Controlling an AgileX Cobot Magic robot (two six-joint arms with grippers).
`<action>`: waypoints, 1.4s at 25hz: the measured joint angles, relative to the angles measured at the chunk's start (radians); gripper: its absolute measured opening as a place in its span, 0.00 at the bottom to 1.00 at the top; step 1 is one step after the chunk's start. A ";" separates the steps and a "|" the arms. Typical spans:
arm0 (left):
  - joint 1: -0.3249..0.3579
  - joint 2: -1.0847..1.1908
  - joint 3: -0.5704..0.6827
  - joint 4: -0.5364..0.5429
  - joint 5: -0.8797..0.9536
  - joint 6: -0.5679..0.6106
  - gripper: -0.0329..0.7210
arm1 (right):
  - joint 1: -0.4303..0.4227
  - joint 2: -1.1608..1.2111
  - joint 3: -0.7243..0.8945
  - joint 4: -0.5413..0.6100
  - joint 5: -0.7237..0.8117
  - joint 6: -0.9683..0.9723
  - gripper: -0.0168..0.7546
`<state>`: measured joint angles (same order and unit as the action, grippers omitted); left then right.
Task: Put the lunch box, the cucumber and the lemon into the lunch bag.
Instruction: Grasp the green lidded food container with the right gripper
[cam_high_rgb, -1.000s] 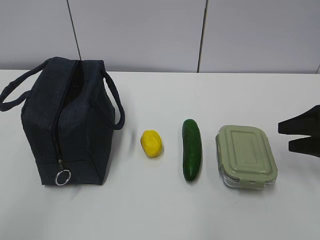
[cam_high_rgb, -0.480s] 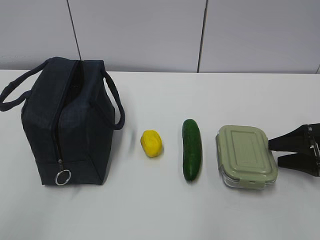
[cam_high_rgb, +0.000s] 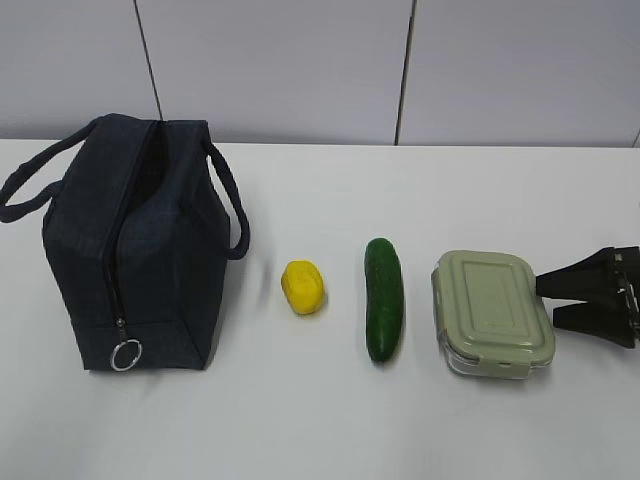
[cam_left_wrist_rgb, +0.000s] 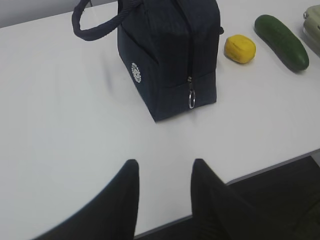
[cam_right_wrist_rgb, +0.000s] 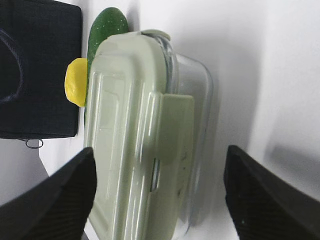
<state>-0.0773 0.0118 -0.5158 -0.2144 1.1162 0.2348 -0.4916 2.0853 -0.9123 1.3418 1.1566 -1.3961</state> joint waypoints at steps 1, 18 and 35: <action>0.000 0.000 0.000 0.000 0.000 0.000 0.36 | 0.000 0.000 0.000 0.002 0.000 -0.001 0.79; 0.000 0.000 0.000 0.000 0.000 0.000 0.36 | 0.066 0.096 -0.066 -0.028 0.020 -0.014 0.79; 0.000 0.000 0.000 0.000 0.000 0.000 0.36 | 0.117 0.114 -0.081 -0.014 0.031 -0.016 0.79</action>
<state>-0.0773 0.0118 -0.5158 -0.2144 1.1162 0.2348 -0.3750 2.1992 -0.9935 1.3280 1.1880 -1.4122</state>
